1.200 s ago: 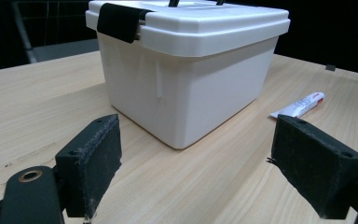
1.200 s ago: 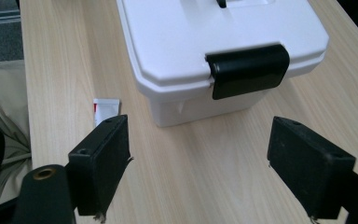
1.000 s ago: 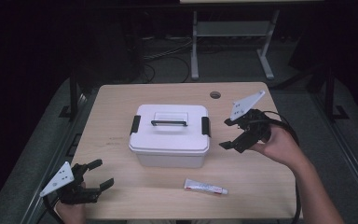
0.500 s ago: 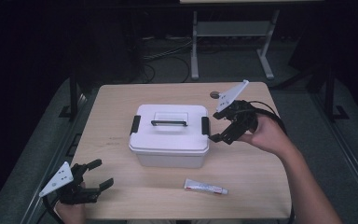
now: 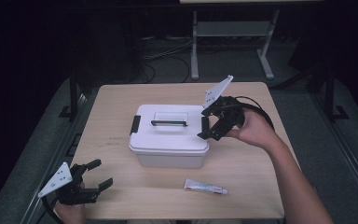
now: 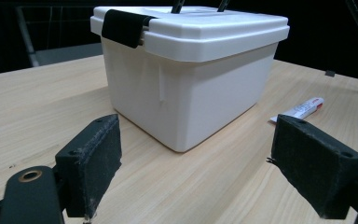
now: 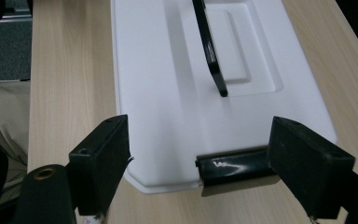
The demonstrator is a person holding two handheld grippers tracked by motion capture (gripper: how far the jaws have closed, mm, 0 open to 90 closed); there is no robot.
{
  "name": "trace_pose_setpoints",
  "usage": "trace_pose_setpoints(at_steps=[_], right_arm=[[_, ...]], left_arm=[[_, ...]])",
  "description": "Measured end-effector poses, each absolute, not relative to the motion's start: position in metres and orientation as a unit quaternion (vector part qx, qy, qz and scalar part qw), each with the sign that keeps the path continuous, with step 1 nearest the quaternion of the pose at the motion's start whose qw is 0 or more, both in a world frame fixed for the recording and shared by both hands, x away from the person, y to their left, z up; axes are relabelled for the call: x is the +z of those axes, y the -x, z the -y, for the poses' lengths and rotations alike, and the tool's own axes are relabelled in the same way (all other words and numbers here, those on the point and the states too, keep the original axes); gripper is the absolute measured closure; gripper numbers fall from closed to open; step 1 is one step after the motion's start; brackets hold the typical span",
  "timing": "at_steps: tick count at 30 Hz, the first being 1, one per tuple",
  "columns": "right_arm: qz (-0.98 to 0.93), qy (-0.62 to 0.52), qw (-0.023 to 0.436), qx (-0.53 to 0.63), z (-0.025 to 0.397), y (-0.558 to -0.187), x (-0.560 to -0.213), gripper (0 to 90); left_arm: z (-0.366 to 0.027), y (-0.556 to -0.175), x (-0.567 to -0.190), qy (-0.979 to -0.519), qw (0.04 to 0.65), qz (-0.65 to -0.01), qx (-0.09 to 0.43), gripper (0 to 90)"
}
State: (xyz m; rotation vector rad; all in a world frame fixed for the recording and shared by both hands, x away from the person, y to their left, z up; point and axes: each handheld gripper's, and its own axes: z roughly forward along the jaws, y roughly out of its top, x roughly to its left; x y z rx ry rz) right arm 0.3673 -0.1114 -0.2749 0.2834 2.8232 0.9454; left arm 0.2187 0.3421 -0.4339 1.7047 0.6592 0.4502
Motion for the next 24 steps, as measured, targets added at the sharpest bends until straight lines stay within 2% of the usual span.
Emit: trace_pose_setpoints(at_steps=[24], right_arm=[[-0.947, -0.072, 0.062, 0.306, 0.063, -0.386, -0.272, 22.7]], left_arm=[[-0.343, -0.217, -0.433, -0.726, 0.595, -0.282, 0.199, 15.7]])
